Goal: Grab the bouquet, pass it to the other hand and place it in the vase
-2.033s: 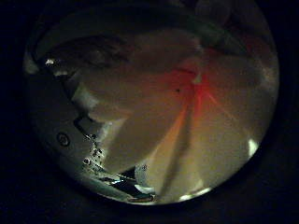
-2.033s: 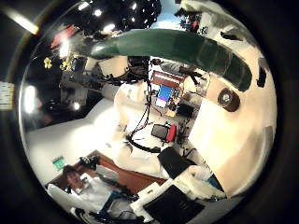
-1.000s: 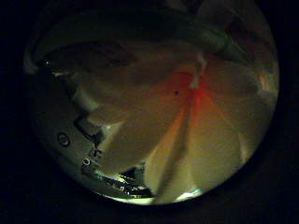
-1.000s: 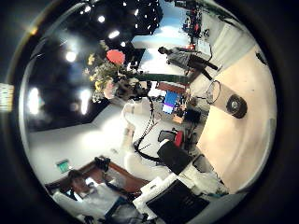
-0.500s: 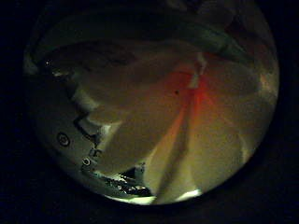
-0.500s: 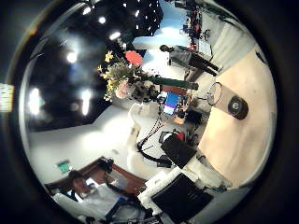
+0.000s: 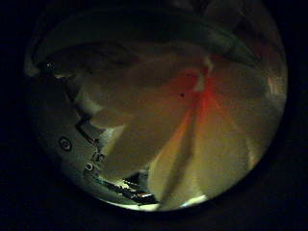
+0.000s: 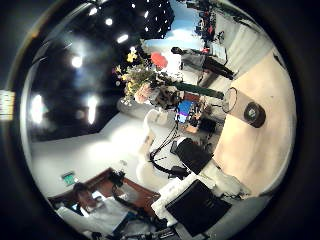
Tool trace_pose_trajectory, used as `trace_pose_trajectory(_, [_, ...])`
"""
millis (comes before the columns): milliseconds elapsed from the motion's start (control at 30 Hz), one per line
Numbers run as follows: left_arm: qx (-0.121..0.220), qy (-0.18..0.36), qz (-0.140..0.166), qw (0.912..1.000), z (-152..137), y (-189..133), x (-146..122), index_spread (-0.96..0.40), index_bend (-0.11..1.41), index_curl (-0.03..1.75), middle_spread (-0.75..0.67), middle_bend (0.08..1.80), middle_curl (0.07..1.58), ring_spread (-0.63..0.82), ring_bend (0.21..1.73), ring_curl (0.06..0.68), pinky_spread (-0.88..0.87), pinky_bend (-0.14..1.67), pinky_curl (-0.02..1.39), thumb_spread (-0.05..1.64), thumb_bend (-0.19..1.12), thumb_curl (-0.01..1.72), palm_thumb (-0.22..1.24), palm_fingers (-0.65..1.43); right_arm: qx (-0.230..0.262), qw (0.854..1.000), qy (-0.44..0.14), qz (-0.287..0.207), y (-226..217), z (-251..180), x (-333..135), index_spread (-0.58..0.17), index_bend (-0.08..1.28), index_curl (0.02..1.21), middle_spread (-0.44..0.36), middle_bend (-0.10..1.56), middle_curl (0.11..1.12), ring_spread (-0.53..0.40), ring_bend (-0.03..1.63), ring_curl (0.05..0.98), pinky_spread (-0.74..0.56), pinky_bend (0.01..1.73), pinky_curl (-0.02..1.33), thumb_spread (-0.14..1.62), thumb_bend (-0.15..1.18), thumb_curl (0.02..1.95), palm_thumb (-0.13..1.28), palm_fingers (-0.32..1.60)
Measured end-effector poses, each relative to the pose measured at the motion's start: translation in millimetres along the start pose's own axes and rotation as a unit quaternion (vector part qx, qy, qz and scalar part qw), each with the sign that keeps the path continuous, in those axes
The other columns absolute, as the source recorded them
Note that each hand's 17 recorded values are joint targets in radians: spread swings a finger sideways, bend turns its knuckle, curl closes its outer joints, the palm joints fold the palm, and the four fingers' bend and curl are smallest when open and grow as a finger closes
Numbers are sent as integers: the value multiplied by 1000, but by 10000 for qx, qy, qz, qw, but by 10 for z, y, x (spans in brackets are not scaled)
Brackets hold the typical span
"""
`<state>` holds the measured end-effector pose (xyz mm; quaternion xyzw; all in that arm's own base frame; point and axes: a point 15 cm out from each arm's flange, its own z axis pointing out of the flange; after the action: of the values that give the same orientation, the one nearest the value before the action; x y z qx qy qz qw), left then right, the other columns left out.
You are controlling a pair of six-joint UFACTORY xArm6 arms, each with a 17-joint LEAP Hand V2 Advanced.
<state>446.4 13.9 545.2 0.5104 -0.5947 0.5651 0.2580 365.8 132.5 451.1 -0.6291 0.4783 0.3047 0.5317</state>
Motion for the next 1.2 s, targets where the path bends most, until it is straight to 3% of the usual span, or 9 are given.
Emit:
trace_pose_trajectory(433, [151, 507, -358, 9980, 131, 260, -561, -742, 477, 1265, -525, 1069, 975, -414, 1415, 531, -474, 1395, 648, 1007, -54, 645, 741, 1058, -11, 10000, -5, -30, 1, 1, 23, -306, 178, 303, 90, 191, 337, 178, 679, 208, 472, 770, 284, 1002, -26, 440, 639, 185])
trace_pose_trajectory(500, [215, 529, -439, 9974, 81, 309, -694, -724, 370, 1240, -518, 1037, 942, -439, 1310, 503, -511, 1342, 621, 997, -69, 603, 648, 874, 27, 10000, 19, -52, -22, -31, 10, -312, 186, 308, 89, 188, 334, 174, 672, 205, 472, 766, 278, 1001, -26, 440, 643, 193])
trace_pose_trajectory(533, [179, 478, -459, 9976, 63, 346, -758, -670, 237, 1211, -474, 933, 938, -395, 1209, 509, -516, 1328, 639, 990, -77, 580, 587, 390, 39, 10000, 26, -59, -27, -41, 7, -310, 211, 321, 82, 185, 330, 173, 662, 201, 472, 753, 270, 1001, -26, 440, 643, 214])
trace_pose_trajectory(567, [106, 385, -479, 9981, 49, 398, -833, -579, 164, 1165, -331, 696, 904, -250, 1155, 528, -372, 1174, 641, 981, -92, 551, 513, -222, 36, 10000, 33, -65, -25, -42, 9, -311, 228, 327, 78, 181, 329, 173, 655, 198, 473, 747, 267, 1001, -24, 442, 646, 224])
trace_pose_trajectory(667, [-236, -35, -563, 9981, -5, 596, -1093, -382, 53, 1022, 8, 401, 702, 122, 938, 355, 67, 825, 487, 938, -92, 476, 353, -491, 12, 9999, 65, -104, -4, -43, -1, -312, 305, 360, 61, 167, 315, 168, 624, 187, 477, 720, 251, 997, -25, 444, 653, 263])
trace_pose_trajectory(767, [-377, -437, -715, 9958, -171, 720, -1328, -216, 15, 872, 277, 271, 574, 358, 806, 269, 356, 651, 365, 880, -74, 427, 242, -445, 4, 9999, 72, -134, 5, -41, 2, -318, 359, 382, 55, 167, 304, 160, 605, 181, 480, 704, 238, 997, -25, 447, 658, 289])
trace_pose_trajectory(867, [-298, -705, -990, 9921, -360, 759, -1517, -95, 16, 727, 436, 195, 502, 502, 722, 225, 531, 556, 301, 845, -54, 400, 204, -382, 3, 9999, 71, -143, 6, -41, 2, -318, 399, 401, 48, 164, 294, 149, 599, 178, 484, 696, 229, 992, -25, 450, 665, 310])
trace_pose_trajectory(1000, [-453, -1126, -1267, 9845, -599, 946, -1704, 1, 34, 561, 542, 159, 429, 611, 640, 189, 675, 474, 249, 820, -43, 378, 185, -333, -5, 9998, 61, -167, 23, -34, 12, -324, 426, 416, 41, 170, 287, 135, 600, 176, 492, 687, 217, 990, -25, 453, 670, 336])
trace_pose_trajectory(1200, [-202, -1422, -1431, 9792, -962, 1113, -1751, 59, 67, 383, 590, 146, 342, 684, 564, 163, 776, 413, 207, 809, -38, 359, 184, -278, -118, 9996, -30, -250, 69, -17, 8, -329, 432, 425, 33, 177, 281, 115, 603, 174, 495, 684, 203, 988, -26, 456, 671, 352])
